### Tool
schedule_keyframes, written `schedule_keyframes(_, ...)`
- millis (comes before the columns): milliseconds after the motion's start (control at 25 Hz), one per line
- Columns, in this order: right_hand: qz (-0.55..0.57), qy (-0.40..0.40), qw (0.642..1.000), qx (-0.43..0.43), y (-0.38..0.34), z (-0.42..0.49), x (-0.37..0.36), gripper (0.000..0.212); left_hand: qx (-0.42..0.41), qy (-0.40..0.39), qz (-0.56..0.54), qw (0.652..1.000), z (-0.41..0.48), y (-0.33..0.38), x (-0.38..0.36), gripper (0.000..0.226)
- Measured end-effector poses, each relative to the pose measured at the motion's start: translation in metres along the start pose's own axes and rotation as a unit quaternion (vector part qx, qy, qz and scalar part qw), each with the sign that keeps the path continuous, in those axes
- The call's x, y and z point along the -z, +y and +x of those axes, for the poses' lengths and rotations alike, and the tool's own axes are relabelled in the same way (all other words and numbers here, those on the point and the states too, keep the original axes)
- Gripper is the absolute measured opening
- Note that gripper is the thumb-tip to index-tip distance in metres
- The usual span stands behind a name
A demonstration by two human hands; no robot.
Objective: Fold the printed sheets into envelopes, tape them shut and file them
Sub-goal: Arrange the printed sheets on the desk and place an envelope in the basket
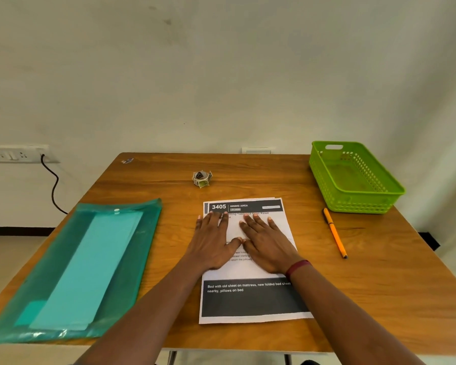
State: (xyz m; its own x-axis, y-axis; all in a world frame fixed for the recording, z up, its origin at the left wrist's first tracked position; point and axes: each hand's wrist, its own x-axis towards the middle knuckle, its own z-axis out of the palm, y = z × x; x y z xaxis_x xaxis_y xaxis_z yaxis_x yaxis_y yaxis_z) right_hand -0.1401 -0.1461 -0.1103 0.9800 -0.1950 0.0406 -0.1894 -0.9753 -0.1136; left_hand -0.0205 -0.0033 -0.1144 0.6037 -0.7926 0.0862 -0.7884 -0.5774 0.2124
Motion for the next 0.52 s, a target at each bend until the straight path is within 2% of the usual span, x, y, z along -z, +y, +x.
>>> schedule_keyframes(80, -0.002, -0.004, 1.000, 0.006, -0.001, 0.001, 0.001, 0.056, -0.007, -0.008, -0.011, 1.000, 0.002, -0.004, 0.002, 0.075)
schedule_keyframes(280, -0.009, -0.020, 1.000, 0.000, -0.006, -0.002, -0.003, 0.061, -0.042, -0.036, 0.043, 0.998, -0.002, -0.007, -0.002, 0.058)
schedule_keyframes(520, -0.014, -0.054, 0.995, -0.087, 0.026, -0.018, 0.005, 0.071, -0.039, -0.039, 0.041, 0.998, -0.001, -0.012, -0.005, 0.065)
